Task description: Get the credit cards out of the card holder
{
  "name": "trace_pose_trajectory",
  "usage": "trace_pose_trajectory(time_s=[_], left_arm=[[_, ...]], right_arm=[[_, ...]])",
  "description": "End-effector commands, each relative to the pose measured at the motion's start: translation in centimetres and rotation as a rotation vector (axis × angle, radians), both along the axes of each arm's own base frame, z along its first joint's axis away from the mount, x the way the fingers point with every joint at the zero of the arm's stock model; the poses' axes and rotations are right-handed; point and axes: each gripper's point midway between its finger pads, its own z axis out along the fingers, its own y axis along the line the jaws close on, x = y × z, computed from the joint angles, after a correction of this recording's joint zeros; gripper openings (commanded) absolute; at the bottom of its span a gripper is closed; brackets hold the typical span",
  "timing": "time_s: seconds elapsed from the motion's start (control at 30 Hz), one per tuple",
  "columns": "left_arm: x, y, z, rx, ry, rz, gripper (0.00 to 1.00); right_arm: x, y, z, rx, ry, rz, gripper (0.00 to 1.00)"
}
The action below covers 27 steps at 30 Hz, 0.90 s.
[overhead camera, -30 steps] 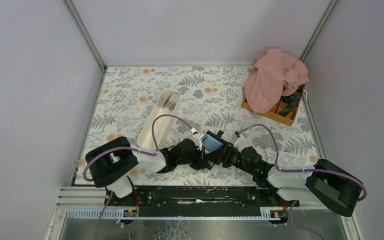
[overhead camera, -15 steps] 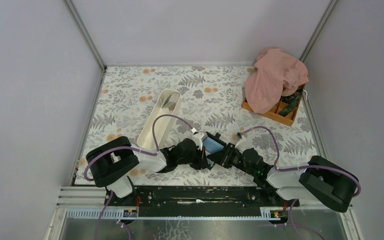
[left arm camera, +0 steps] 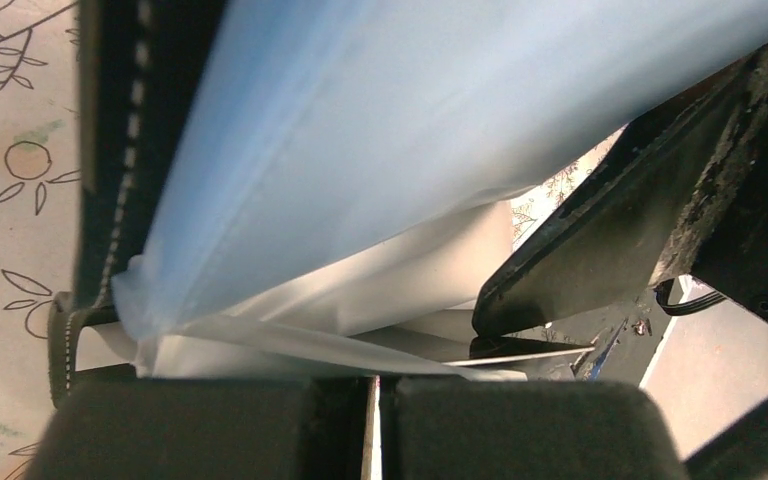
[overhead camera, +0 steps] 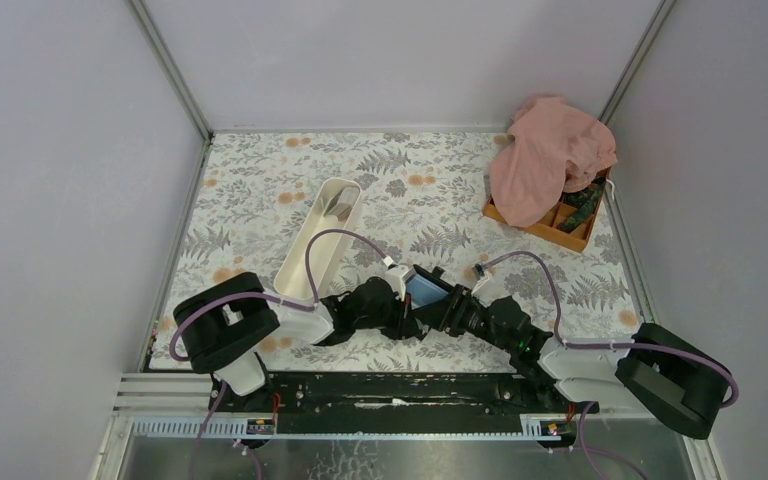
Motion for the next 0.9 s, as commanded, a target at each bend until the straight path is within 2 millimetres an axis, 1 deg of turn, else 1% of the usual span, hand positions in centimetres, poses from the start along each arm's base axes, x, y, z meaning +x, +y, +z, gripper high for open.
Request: trace_pose_trajectory(time_s=[0.0,0.1,0.27,0.4,0.47,0.63,0.7,0.77,0.87], left_arm=[[-1.5,1.5,-2.7,0.096,0.054,-0.019,0.00],[-1.4,1.5,-2.5,0.092,0.048,-0.013,0.00],[-1.3,1.4,-2.5,0.085,0.049,-0.011,0.00],[-1.4,1.4,-2.5,0.084,0.053,-0.011,0.00],[-1.4,1.5,-2.6,0.087,0.053,-0.010,0.00],[-1.3,1.4,-2.4,0.084,0.049,-0.008,0.00],[-1.3,1.4,-2.5,0.086,0.052,-0.008,0.00],[-1.4,1.5,-2.5,0.086,0.052,-0.008,0.00],[-1.3,1.5,-2.5,0.085,0.052,-0.005,0.00]], right_arm=[[-0.2,0.5,1.6,0.053,-0.032,0.021,0.51],[-0.3,0.2,1.5,0.067,-0.024,0.008,0.44],[-0.5,0.1,1.6,0.093,-0.021,0.012,0.40],[-0.5,0.0,1.3,0.093,-0.014,0.003,0.26],[-0.5,-0.1,1.2,0.090,-0.013,0.002,0.23],[-0.5,0.0,1.3,0.088,-0.017,0.007,0.21],[-0.5,0.0,1.2,0.083,-0.015,0.007,0.16],[-0.5,-0.1,0.9,0.068,-0.013,0.004,0.13],[-0.4,-0.2,0.2,0.024,-0.013,0.004,0.13]])
